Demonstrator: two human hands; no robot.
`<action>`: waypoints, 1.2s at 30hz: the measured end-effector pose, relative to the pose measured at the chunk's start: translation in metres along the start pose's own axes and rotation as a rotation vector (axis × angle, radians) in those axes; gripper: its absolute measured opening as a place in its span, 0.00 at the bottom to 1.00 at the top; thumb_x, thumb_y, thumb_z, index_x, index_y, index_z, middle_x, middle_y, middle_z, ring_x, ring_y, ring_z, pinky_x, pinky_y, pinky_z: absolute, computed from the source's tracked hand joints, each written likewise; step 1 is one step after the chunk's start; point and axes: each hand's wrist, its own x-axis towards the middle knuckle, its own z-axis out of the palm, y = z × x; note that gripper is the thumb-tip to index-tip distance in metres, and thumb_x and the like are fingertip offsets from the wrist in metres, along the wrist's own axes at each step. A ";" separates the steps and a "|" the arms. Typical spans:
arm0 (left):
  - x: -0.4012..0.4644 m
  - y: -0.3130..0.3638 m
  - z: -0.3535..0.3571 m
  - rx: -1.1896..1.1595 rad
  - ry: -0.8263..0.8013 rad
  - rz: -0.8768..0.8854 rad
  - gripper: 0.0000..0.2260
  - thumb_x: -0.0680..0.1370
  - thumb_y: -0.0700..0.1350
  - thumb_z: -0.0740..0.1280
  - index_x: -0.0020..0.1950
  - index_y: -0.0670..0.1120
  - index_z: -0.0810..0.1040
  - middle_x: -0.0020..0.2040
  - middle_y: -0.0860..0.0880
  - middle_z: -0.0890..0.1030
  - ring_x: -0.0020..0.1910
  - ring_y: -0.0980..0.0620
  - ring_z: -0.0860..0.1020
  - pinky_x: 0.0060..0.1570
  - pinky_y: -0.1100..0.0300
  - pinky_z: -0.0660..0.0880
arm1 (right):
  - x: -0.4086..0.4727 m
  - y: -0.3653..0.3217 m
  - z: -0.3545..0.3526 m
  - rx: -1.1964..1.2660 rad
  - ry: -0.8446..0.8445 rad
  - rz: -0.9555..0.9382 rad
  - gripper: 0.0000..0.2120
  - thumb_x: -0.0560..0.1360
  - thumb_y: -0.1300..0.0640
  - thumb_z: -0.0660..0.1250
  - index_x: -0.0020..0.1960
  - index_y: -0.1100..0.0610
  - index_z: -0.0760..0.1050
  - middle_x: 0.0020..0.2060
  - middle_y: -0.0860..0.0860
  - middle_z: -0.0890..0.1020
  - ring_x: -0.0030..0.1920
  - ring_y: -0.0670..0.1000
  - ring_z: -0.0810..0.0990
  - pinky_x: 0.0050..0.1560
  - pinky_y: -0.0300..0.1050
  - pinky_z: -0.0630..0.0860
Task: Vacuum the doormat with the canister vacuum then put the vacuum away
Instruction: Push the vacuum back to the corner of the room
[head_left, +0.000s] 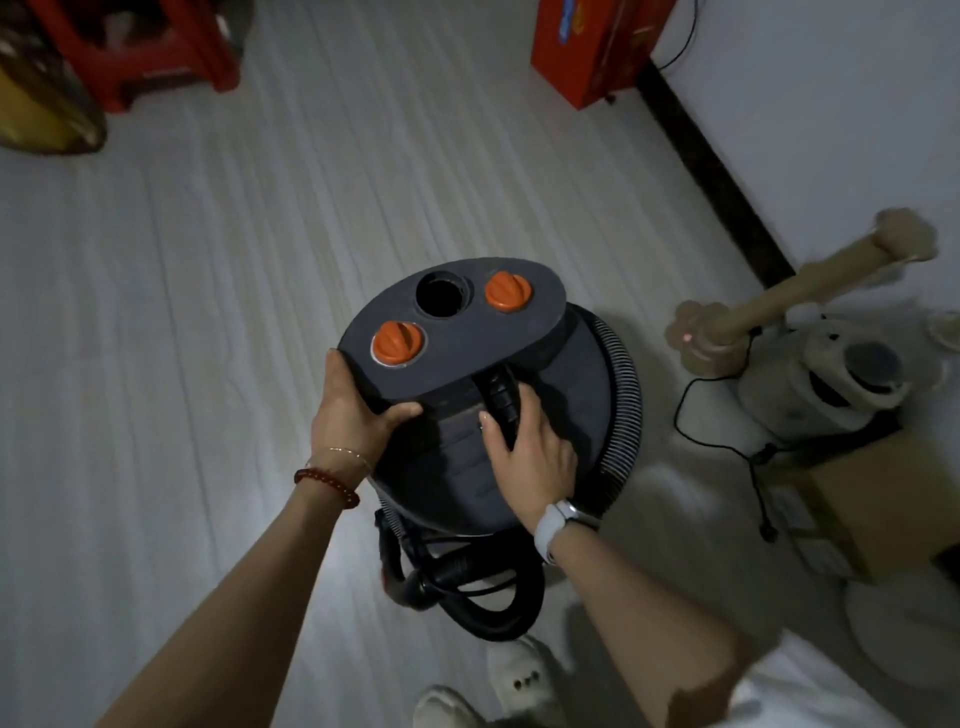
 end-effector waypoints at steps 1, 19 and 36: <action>0.020 0.002 -0.009 0.007 -0.015 0.005 0.38 0.67 0.47 0.76 0.70 0.44 0.57 0.69 0.45 0.69 0.65 0.41 0.71 0.61 0.47 0.71 | 0.015 -0.012 0.004 -0.001 -0.002 0.004 0.34 0.74 0.35 0.51 0.73 0.55 0.58 0.66 0.56 0.73 0.54 0.63 0.78 0.51 0.53 0.72; 0.363 0.063 -0.112 0.045 -0.082 0.092 0.40 0.70 0.53 0.72 0.72 0.40 0.52 0.73 0.41 0.60 0.70 0.43 0.65 0.66 0.48 0.68 | 0.301 -0.220 0.037 -0.003 0.047 0.219 0.29 0.78 0.42 0.55 0.73 0.56 0.57 0.67 0.55 0.71 0.57 0.63 0.77 0.55 0.52 0.72; 0.701 0.178 -0.169 0.665 -0.258 0.224 0.37 0.78 0.63 0.52 0.76 0.44 0.41 0.77 0.46 0.40 0.76 0.48 0.40 0.73 0.45 0.44 | 0.610 -0.364 0.036 0.100 0.123 0.329 0.30 0.78 0.44 0.55 0.74 0.58 0.54 0.67 0.56 0.70 0.62 0.59 0.74 0.56 0.51 0.71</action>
